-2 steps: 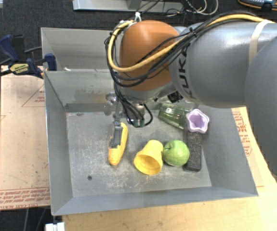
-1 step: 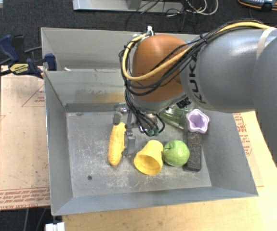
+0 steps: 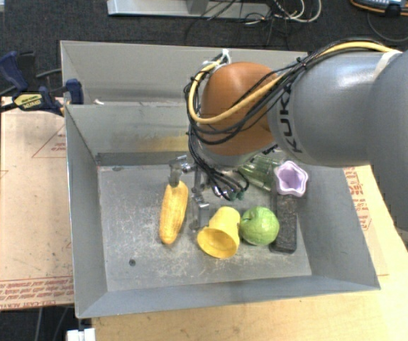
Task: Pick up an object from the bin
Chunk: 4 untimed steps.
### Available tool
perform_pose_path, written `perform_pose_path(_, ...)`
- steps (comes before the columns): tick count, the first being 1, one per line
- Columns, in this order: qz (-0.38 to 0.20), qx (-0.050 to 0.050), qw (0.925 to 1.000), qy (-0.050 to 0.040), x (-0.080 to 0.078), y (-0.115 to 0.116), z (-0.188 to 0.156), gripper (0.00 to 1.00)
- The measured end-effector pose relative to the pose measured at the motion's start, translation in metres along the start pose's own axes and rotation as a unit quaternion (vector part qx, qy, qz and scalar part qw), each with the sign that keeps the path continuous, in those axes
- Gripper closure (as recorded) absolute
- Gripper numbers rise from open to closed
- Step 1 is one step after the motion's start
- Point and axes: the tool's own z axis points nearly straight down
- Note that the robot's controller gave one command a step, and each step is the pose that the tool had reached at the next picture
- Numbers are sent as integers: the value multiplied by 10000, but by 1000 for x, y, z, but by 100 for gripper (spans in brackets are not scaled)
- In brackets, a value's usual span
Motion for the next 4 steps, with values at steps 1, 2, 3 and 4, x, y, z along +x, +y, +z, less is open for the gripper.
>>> perform_pose_path(1,-461,-9,9989,35,-1,15,51,0)
perform_pose_path(2,-2373,-8,9714,-11,2,12,70,100)
perform_pose_path(3,-2372,-9,9715,-11,2,12,70,100)
perform_pose_path(4,-2393,-13,9709,-33,-14,18,-54,100)
